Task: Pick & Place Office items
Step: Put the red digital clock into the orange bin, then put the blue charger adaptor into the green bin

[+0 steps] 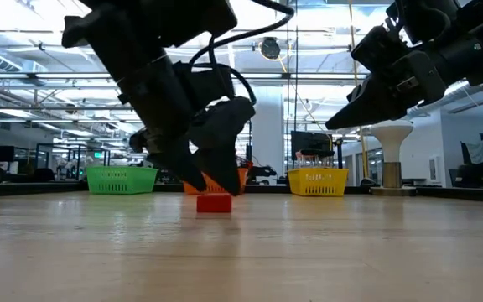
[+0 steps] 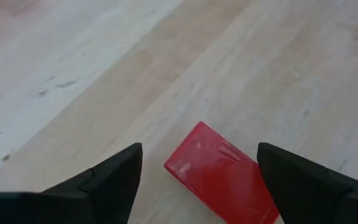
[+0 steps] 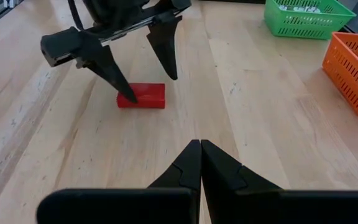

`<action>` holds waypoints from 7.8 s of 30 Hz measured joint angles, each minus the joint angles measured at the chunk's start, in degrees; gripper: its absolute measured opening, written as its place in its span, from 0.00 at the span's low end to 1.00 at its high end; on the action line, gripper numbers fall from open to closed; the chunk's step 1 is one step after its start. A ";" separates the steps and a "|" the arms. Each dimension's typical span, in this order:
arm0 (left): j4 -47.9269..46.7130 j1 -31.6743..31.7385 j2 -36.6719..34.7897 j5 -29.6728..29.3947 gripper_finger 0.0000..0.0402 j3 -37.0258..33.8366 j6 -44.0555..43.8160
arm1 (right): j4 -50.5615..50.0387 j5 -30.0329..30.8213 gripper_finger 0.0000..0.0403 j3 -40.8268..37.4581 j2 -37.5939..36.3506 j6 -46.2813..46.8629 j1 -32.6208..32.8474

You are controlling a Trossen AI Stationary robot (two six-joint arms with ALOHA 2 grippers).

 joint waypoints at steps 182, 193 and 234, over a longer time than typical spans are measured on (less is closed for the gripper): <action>49.62 18.01 -27.19 25.37 0.02 -35.33 48.66 | -65.71 1.38 0.29 51.65 40.47 80.81 41.51; 69.57 17.98 -27.19 24.80 0.01 -48.29 45.58 | -67.87 3.12 0.31 51.63 36.62 42.85 19.20; 59.79 10.87 -9.39 22.51 0.71 -30.98 47.63 | -25.73 9.18 0.56 28.92 26.55 13.11 11.19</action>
